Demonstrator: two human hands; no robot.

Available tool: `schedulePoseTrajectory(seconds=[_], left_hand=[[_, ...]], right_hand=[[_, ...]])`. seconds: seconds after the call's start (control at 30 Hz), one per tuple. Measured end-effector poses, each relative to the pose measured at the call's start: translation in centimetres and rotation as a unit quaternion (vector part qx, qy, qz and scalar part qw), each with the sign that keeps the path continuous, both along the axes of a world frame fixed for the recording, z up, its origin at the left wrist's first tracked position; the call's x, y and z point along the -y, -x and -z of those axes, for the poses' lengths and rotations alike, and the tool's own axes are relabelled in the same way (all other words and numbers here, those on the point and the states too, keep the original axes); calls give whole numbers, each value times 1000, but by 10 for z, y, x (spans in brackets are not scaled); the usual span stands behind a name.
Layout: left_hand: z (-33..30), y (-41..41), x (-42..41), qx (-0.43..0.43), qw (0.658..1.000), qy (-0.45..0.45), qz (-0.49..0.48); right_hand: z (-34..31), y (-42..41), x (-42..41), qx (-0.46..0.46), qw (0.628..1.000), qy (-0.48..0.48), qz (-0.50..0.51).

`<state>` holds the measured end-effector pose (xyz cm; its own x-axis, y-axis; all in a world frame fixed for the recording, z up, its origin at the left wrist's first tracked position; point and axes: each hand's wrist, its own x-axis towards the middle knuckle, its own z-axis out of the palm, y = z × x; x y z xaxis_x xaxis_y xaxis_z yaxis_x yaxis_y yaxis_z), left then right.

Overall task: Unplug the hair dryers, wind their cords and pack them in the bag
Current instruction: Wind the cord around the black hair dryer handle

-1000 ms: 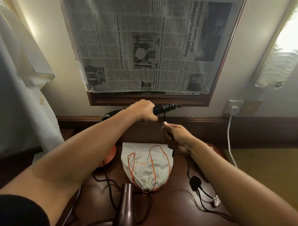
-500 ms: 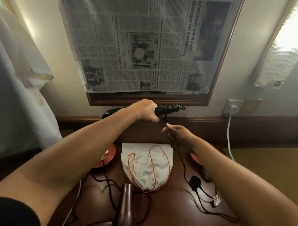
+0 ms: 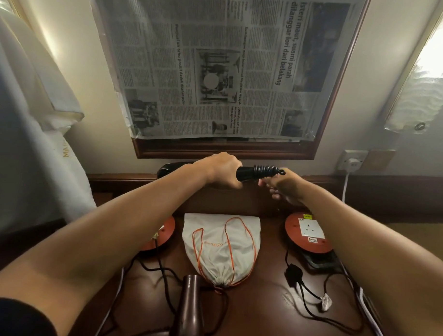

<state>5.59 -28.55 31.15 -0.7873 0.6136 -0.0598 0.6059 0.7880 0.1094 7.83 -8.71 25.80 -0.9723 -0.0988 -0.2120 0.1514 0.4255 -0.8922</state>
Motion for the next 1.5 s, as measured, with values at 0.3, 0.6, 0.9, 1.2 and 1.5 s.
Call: schedulePoseTrajectory(seconds=[0.3,0.6,0.9,1.2,1.5], left_hand=[[6,-11,-7,10,1000,1,13],[21,-13,-4,33,999,-13,-35],[30,-5,-4,47,994,2,-98],[32,13,0,48,991,2,-128],[31,16,3,25,993,12,-118]], right_hand=[[-50,22,-9,-153,937,-306,-72],[-62,15,14,-255,869,-414,-86],[-51,-7,32,-342,853,-386,-81],[-22,-43,44,-321,899,-295,-32],[18,-54,50,-192,970,-148,9]])
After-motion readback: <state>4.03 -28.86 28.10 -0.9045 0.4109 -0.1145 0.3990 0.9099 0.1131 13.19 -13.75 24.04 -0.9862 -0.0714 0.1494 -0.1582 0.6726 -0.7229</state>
